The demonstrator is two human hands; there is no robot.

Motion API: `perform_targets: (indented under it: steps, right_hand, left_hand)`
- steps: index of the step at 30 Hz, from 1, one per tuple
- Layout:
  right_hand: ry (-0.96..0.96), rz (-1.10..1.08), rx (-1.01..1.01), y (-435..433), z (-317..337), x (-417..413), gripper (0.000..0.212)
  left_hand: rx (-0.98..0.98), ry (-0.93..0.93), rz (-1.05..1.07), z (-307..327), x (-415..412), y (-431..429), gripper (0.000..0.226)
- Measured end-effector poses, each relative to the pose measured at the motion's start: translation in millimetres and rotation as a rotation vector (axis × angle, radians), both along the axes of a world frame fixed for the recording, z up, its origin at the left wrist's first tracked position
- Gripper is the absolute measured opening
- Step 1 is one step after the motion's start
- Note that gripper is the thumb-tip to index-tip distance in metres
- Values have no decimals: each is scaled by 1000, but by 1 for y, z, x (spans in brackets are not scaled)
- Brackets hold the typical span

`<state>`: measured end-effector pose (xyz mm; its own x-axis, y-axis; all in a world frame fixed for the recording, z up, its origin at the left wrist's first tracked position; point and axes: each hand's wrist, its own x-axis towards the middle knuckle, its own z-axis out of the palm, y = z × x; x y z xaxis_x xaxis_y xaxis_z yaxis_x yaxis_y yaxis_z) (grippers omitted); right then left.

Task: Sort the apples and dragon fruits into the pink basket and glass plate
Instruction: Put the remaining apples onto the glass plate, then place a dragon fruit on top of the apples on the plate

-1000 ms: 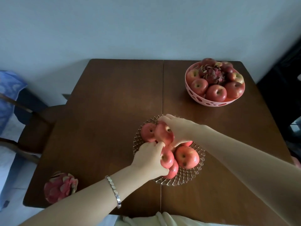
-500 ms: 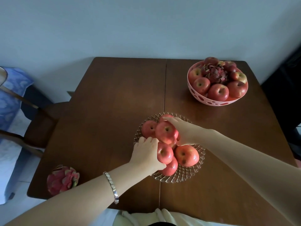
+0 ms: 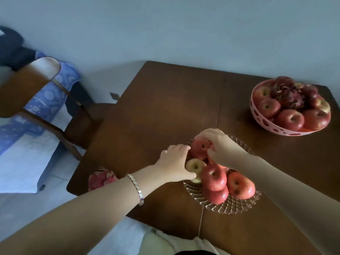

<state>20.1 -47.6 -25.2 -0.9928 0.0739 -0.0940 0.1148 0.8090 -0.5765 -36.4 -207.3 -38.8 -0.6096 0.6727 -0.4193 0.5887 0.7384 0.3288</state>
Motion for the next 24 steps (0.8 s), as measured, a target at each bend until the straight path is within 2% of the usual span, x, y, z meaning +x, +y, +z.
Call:
perform_targets:
  steps: [2, 4, 6, 9, 11, 14, 16, 19, 21, 24]
  right_hand:
    - [-11, 5, -24, -14, 2, -9, 55]
    - [-23, 36, -50, -30, 2, -16, 54]
    - [-58, 91, -61, -45, -1, -23, 52]
    - [-115, 142, -64, -63, -8, -29, 50]
    - [-171, 161, -67, -70, -13, -32, 49]
    - [-238, 161, -60, -77, -21, -32, 48]
    - [-263, 155, -55, -77, -24, -30, 48]
    - [-265, 127, -78, -75, -26, -24, 47]
    - [-222, 68, -116, -74, -23, -21, 44]
    - [-137, -165, -296, -69, -5, -15, 38]
  left_hand:
    - [-154, 77, 220, -4, -29, -27, 87]
    - [-390, 111, 407, -15, -52, -59, 88]
    - [-582, 49, 529, -29, -66, -93, 91]
    - [-753, -94, 633, -45, -70, -122, 95]
    - [-820, -91, 621, -51, -67, -128, 85]
    - [-825, 27, 537, -57, -61, -129, 62]
    - [-852, 62, 503, -56, -59, -127, 62]
    - [-856, 20, 474, -52, -62, -123, 61]
    - [-714, -58, 482, -44, -65, -114, 56]
    - [-308, -128, 417, -16, -71, -82, 41]
